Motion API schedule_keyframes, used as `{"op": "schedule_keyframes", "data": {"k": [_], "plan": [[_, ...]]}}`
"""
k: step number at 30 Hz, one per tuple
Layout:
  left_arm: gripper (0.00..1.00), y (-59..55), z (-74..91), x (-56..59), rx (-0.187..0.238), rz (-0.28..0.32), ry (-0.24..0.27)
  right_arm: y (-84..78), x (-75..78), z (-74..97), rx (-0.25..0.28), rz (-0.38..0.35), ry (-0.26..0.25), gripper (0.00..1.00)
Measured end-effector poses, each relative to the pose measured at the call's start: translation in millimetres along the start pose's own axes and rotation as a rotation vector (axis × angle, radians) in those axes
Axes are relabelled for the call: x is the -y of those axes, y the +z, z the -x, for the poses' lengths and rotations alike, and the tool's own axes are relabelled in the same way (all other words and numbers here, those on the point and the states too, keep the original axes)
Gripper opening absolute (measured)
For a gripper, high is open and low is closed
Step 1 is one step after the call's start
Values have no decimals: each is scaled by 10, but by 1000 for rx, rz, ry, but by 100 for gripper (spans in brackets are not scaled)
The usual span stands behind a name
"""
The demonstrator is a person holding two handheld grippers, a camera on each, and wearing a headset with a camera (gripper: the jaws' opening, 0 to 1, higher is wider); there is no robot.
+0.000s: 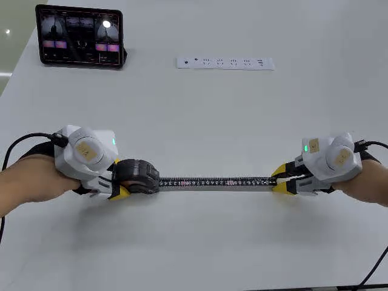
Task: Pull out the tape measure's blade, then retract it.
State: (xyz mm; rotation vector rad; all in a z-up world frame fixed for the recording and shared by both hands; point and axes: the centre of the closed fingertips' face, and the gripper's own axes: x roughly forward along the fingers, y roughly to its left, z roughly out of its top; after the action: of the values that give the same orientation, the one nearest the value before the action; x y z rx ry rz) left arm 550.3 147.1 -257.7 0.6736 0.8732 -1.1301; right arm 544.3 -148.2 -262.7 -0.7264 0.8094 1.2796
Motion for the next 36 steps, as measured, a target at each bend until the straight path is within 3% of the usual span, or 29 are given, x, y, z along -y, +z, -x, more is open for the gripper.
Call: {"op": "schedule_keyframes", "data": {"k": [12, 28, 30, 36], "plan": [[29, 18, 3, 1, 0, -2, -4, -11, 4, -11, -14, -4, 16, 12], [30, 51, 14, 24, 16, 38, -6, -63, -4, -15, -17, -37, 23, 15], [33, 90, 18, 43, 38, 89, -18, -52, -23, -11, -11, -67, 27, 19], [40, 82, 10, 34, 29, 79, -13, -40, -45, 0, -13, -83, 21, 23]]}}
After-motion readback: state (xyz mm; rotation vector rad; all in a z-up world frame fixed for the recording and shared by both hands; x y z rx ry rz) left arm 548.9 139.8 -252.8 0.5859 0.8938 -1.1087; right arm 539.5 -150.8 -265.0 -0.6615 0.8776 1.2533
